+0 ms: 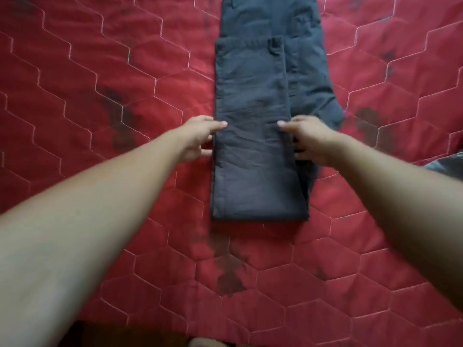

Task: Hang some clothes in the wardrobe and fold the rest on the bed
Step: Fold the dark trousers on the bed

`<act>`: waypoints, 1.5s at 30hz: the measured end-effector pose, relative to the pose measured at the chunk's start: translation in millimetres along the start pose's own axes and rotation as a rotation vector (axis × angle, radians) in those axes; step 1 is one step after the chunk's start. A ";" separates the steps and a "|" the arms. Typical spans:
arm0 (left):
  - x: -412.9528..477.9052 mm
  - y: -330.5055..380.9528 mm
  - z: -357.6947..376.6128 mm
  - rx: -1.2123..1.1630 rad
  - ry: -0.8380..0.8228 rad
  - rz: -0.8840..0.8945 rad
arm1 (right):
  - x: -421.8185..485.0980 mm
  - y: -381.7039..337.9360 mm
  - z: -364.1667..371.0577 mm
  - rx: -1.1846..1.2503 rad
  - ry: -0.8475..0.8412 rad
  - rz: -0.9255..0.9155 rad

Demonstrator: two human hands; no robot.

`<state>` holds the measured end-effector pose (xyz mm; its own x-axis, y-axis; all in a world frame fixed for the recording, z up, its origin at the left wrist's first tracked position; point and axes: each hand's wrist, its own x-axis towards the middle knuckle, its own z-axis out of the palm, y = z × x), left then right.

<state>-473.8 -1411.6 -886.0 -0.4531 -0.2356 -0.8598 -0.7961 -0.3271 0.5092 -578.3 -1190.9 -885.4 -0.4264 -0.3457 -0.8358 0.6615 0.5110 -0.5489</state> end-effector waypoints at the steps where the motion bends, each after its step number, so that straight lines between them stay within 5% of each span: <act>1: -2.9 -16.2 0.8 -0.022 0.003 -0.031 | -4.7 24.4 2.9 0.035 -0.015 0.043; 7: -65.0 -143.8 10.0 -0.007 -0.124 -0.149 | -69.2 161.9 24.5 0.158 0.120 0.199; 16: -106.8 -227.9 17.3 0.048 -0.110 -0.147 | -109.8 226.1 35.1 0.102 0.065 0.251; 25: -66.7 -155.1 22.1 -0.004 0.013 0.087 | -79.5 146.7 12.9 0.096 0.009 0.170; 29: -19.9 -90.9 32.1 -0.048 0.068 0.247 | -27.8 76.0 9.8 0.110 0.133 -0.005; 38: 28.3 32.4 33.2 0.131 0.144 0.393 | 20.9 -25.6 -12.4 -0.199 0.317 -0.295; 41: 41.3 55.6 31.8 0.490 0.291 0.379 | 34.8 -43.4 -21.9 -0.615 0.389 -0.364; 45: 53.1 51.8 46.5 0.941 0.361 0.622 | 58.1 -43.4 -17.4 -1.170 0.512 -0.518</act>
<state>-557.7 -1398.5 -907.1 -0.8474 -0.4103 -0.3370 -0.5294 0.7018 0.4767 -642.5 -1219.4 -910.3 -0.8087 -0.5028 -0.3054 -0.4320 0.8599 -0.2718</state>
